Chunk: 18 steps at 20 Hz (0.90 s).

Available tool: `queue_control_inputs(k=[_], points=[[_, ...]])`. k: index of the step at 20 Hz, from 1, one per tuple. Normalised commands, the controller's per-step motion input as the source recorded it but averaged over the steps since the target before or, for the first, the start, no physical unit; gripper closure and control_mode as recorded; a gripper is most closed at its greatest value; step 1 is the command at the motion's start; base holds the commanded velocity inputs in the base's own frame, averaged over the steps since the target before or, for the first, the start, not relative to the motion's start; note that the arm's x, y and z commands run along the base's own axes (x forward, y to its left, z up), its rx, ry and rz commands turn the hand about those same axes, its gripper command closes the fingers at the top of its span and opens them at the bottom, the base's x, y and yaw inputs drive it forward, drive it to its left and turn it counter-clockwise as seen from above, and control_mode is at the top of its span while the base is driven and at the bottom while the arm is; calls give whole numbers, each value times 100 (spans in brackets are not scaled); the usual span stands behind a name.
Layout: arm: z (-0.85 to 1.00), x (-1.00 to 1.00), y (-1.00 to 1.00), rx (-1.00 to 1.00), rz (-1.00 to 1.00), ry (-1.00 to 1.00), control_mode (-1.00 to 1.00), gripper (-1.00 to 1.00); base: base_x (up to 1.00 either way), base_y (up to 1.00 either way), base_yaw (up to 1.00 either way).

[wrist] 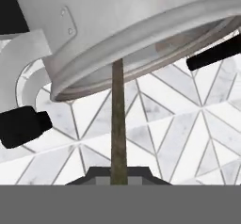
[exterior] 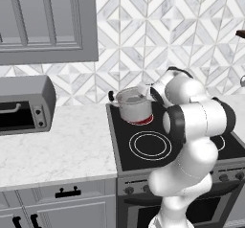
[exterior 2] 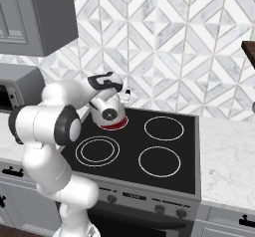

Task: Put the tomato and avocado in the pot. Retrieve the spatula and lightly stir the vegetables in the pot.

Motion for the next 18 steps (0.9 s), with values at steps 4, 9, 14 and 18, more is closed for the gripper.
queue_control_inputs(k=[4,9,14,18], points=[[0,7,1,0,7,9,-100,100,0,0,0],[13,-14,-11,-2,0,27,-100,100,0,0,0],[26,-12,-11,-1,6,23,-100,100,0,0,0],[48,0,-21,0,12,7,-100,100,0,0,0]])
